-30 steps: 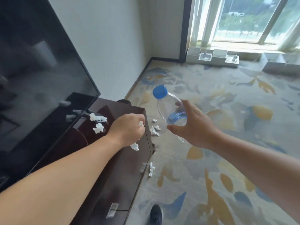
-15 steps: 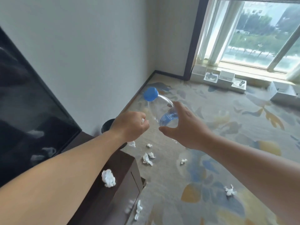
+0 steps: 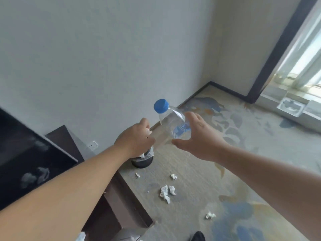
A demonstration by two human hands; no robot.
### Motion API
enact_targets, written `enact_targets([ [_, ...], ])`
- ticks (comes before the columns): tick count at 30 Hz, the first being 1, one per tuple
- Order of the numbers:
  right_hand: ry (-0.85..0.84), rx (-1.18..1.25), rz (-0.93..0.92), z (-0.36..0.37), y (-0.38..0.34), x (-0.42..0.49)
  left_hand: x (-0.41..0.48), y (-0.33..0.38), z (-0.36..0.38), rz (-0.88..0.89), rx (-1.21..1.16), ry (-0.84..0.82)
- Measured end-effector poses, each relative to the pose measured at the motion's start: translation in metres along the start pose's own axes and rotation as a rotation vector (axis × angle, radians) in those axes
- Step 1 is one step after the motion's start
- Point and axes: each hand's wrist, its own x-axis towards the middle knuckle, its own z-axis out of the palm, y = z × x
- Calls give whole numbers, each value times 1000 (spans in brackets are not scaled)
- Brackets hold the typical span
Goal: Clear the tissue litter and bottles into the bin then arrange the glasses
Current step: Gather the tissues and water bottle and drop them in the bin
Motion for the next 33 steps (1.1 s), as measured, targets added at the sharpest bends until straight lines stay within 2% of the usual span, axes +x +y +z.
enact_targets([
  [5,-94,52,-71,2,27,59,44,-17,17,-171,-152,8],
  [11,-196,113,-115,33,43,128,97,-68,52,-336,-162,86],
  [16,-272,132,-108,79,54,186,144,-114,84,-376,-196,38],
  [27,-395,185,34,257,79,350,267,-260,193,-665,-305,-6],
  [33,-460,179,54,338,89,394,296,-302,232,-710,-306,8],
])
